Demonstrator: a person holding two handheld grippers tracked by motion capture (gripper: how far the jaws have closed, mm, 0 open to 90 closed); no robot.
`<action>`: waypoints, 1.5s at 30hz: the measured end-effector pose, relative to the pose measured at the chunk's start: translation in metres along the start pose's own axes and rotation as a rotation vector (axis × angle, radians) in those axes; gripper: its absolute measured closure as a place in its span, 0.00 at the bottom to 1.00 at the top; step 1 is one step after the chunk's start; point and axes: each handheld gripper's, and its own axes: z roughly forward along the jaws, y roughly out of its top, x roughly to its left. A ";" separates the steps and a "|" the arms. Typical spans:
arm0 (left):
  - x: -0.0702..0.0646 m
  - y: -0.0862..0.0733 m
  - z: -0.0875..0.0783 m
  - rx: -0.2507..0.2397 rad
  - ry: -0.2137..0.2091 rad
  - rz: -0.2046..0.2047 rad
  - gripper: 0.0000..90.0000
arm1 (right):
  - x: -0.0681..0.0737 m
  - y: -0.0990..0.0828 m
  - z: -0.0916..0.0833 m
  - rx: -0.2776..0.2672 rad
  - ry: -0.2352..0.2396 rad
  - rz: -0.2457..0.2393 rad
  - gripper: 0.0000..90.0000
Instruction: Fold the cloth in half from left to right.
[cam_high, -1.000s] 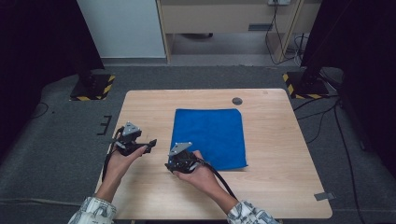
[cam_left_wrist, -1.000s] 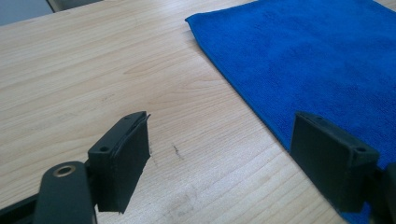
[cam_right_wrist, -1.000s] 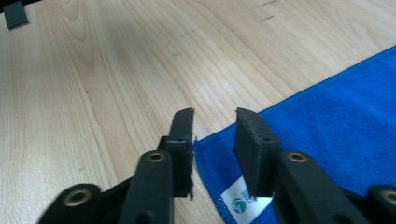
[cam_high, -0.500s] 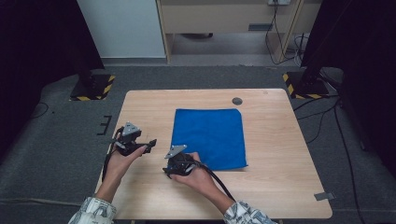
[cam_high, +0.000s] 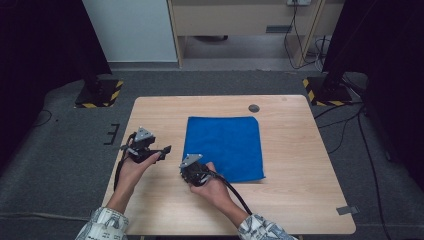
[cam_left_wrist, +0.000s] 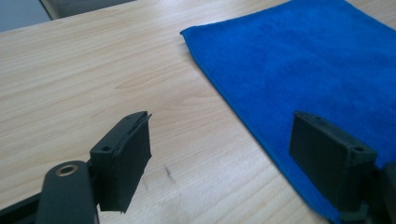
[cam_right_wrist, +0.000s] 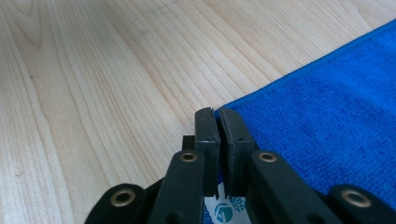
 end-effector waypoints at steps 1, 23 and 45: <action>0.000 0.003 0.006 0.004 -0.005 -0.009 0.24 | 0.000 -0.001 0.000 -0.009 0.003 0.006 0.97; 0.013 0.037 0.080 0.044 -0.031 -0.002 0.40 | 0.036 -0.012 -0.012 -0.042 0.071 0.057 0.97; 0.034 0.019 0.130 0.040 0.040 -0.012 0.49 | 0.051 -0.006 -0.004 -0.041 0.064 0.053 0.97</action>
